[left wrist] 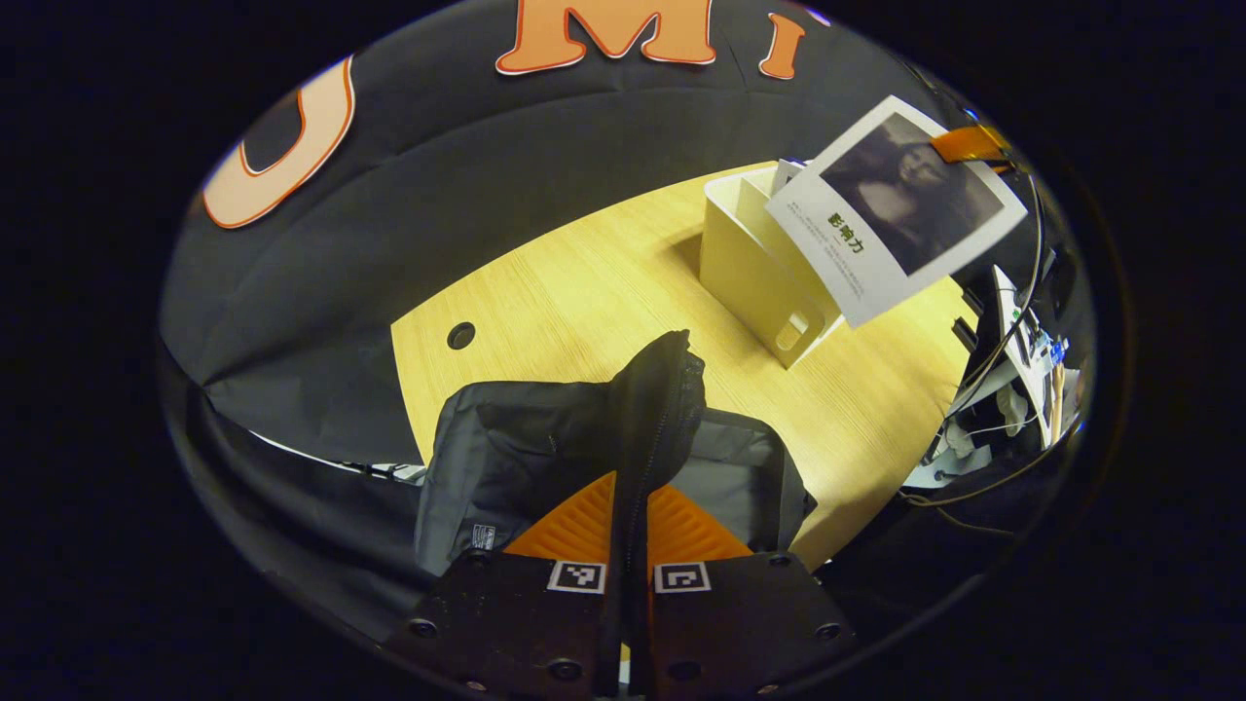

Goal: Open the schoolbag, grab two books from the bookshelf and put them into the schoolbag.

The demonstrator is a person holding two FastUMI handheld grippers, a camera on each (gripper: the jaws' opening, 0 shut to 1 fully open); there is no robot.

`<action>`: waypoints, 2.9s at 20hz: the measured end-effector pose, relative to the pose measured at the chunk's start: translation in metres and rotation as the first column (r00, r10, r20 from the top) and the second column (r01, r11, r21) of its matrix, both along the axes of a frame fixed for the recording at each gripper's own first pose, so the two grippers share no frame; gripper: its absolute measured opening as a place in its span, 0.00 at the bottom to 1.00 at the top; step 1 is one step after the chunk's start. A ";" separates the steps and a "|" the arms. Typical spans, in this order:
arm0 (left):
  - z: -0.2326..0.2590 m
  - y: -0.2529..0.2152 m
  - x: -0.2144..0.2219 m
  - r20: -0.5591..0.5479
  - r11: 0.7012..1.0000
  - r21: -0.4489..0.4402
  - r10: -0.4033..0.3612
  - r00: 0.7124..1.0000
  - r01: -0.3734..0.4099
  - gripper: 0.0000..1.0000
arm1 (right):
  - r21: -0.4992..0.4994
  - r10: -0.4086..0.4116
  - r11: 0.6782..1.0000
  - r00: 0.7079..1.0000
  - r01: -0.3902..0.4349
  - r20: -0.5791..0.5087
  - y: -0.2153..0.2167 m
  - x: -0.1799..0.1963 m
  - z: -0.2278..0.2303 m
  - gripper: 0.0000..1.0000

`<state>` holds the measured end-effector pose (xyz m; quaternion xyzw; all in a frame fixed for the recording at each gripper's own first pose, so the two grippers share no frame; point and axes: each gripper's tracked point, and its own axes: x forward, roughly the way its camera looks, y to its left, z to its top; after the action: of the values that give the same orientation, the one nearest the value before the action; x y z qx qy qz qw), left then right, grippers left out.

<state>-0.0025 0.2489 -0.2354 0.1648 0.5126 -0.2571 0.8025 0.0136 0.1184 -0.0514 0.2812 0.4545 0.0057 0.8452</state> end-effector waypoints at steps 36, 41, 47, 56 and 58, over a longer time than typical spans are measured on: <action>0.021 -0.046 -0.020 0.027 0.989 -0.149 0.015 1.000 -0.011 0.04 | 0.508 -0.146 0.856 0.988 0.100 0.053 0.250 -0.014 -0.193 0.25; 0.015 -0.051 -0.025 0.021 0.988 -0.157 0.009 1.000 -0.005 0.04 | 0.503 -0.134 0.859 0.990 0.094 0.044 0.270 -0.001 -0.216 0.25; 0.013 -0.041 -0.016 0.012 0.984 -0.170 0.051 0.999 -0.048 0.04 | 0.458 0.045 0.888 0.987 0.031 -0.153 0.281 -0.034 -0.234 0.52; -0.001 -0.046 -0.016 -0.005 0.986 -0.160 0.053 0.999 -0.053 0.04 | 0.222 0.213 0.958 0.969 -0.181 -0.126 0.189 -0.048 -0.191 0.66; -0.003 -0.049 -0.015 -0.005 0.987 -0.152 0.047 0.999 -0.047 0.04 | 0.121 0.217 0.972 0.969 -0.202 -0.122 0.153 -0.045 -0.178 0.68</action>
<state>-0.0176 0.1997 -0.2385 0.0908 0.4958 -0.2764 0.8183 -0.0310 0.2710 -0.2291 0.2765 0.5366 0.1005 0.7909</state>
